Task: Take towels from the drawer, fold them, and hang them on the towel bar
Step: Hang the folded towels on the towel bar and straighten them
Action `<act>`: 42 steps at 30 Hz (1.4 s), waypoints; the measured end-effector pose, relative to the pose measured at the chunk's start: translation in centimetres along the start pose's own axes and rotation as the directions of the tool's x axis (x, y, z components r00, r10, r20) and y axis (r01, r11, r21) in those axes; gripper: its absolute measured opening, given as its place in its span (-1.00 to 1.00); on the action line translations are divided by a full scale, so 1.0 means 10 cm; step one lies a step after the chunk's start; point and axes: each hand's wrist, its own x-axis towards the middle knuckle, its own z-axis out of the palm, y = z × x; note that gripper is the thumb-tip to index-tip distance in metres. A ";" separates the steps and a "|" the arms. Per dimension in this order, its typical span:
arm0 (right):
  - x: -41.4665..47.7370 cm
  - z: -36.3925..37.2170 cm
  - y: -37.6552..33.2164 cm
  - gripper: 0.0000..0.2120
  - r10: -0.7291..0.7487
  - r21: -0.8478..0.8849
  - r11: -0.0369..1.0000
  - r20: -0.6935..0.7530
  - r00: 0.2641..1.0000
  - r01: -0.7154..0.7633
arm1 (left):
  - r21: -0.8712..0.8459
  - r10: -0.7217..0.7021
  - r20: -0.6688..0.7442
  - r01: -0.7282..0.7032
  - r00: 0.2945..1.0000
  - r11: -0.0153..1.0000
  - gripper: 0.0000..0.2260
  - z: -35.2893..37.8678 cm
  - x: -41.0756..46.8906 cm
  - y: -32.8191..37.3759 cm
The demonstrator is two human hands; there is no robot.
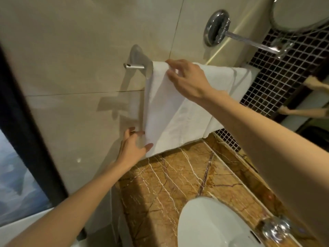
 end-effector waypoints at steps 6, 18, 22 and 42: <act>0.05 0.07 0.03 -0.69 0.017 0.039 0.999 -0.049 0.999 -0.015 | 0.003 0.090 0.108 -0.091 0.990 0.996 -0.52 0.24 0.04 -0.31; 0.26 0.03 0.04 -0.69 0.072 0.066 0.995 0.060 0.996 -0.076 | -0.015 0.074 -0.007 -0.074 0.997 0.997 -0.80 0.51 0.08 -0.30; 0.26 0.03 0.05 -0.70 0.055 0.093 0.994 0.074 0.996 -0.062 | -0.127 -0.008 0.004 0.008 1.000 0.992 -0.80 0.52 -0.03 -0.31; 0.16 0.03 0.04 -0.71 -0.072 0.032 0.997 0.007 0.997 0.072 | -0.195 -0.199 0.038 0.203 0.979 0.960 -0.77 0.68 -0.24 -0.38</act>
